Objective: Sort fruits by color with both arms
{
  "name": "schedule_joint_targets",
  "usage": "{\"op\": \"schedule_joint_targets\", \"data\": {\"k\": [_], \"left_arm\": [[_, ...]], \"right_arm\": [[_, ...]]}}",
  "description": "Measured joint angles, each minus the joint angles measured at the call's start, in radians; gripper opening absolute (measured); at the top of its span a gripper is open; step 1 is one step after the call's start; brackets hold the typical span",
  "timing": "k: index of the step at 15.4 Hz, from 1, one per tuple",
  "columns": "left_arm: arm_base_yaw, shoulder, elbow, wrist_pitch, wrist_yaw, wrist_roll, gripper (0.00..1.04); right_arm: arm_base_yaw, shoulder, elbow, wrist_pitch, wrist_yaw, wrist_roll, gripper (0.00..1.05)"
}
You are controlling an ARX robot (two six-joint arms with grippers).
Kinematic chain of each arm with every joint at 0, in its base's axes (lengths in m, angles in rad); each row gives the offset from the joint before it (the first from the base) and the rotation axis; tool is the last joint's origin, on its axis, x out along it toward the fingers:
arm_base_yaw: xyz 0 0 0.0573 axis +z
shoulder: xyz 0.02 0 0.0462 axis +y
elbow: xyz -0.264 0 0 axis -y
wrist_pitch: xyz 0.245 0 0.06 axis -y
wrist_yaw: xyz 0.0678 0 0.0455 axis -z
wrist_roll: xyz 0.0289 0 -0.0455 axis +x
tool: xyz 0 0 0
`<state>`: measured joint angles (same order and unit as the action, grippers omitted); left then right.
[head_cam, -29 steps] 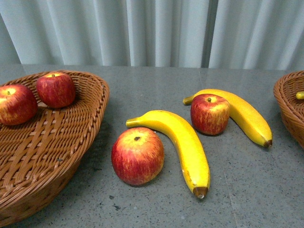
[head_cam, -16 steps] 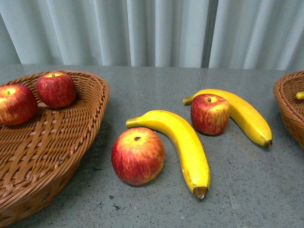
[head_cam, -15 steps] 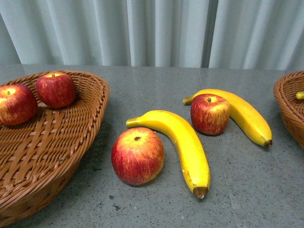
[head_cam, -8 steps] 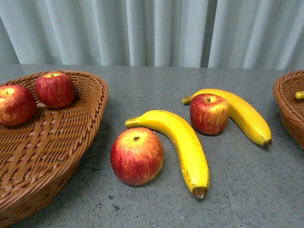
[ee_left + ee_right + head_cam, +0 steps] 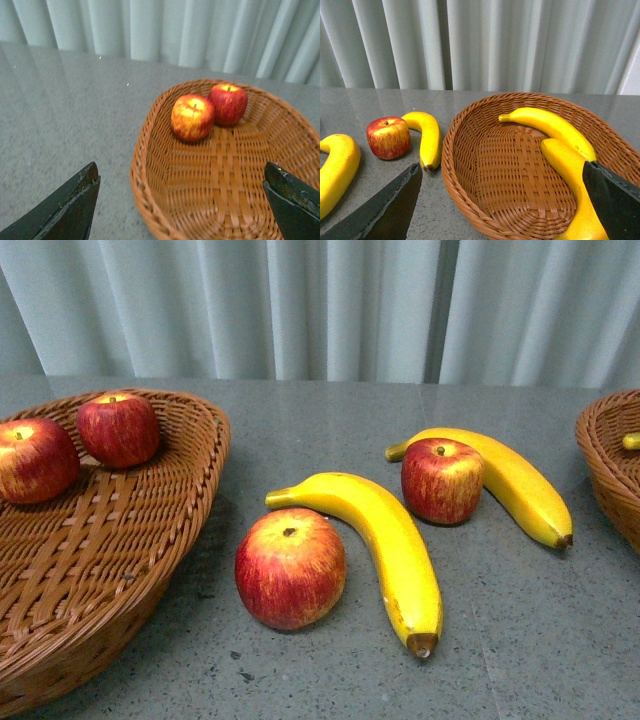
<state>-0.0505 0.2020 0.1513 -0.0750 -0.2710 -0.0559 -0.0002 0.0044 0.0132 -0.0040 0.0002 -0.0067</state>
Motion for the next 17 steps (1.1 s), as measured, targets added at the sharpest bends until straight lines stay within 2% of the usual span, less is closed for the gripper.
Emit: {"op": "schedule_joint_targets", "data": {"k": [2,4,5,6,7,8,12,17], "left_arm": [[0.058,0.081,0.019,0.093,0.064,0.018,0.98],[0.16,0.305,0.082,0.293,0.188,0.063,0.98],[0.165,0.429,0.148,0.394,0.238,0.083,0.98],[0.106,0.646,0.304,0.497,0.306,0.124,0.98],[-0.104,0.994,0.57,0.354,0.443,0.188,0.98],[-0.247,1.081,0.626,0.244,0.493,0.217,0.98],[-0.349,1.195,0.63,0.148,0.527,0.279,0.98],[-0.361,1.303,0.656,0.125,0.542,0.409,0.98]], "right_arm": [[0.0,0.0,0.0,0.0,0.0,0.0,0.98],[0.0,0.0,0.0,0.0,0.0,0.0,0.98],[0.0,0.0,0.0,0.0,0.0,0.0,0.98],[0.0,0.0,0.0,0.0,0.0,0.0,0.98],[0.0,0.0,0.0,0.0,0.0,0.0,0.98],[0.0,0.0,0.0,0.0,0.0,0.0,0.98],[0.0,0.0,0.0,0.0,0.0,0.0,0.98],[0.0,0.0,0.0,0.0,0.0,0.0,0.98]]}}
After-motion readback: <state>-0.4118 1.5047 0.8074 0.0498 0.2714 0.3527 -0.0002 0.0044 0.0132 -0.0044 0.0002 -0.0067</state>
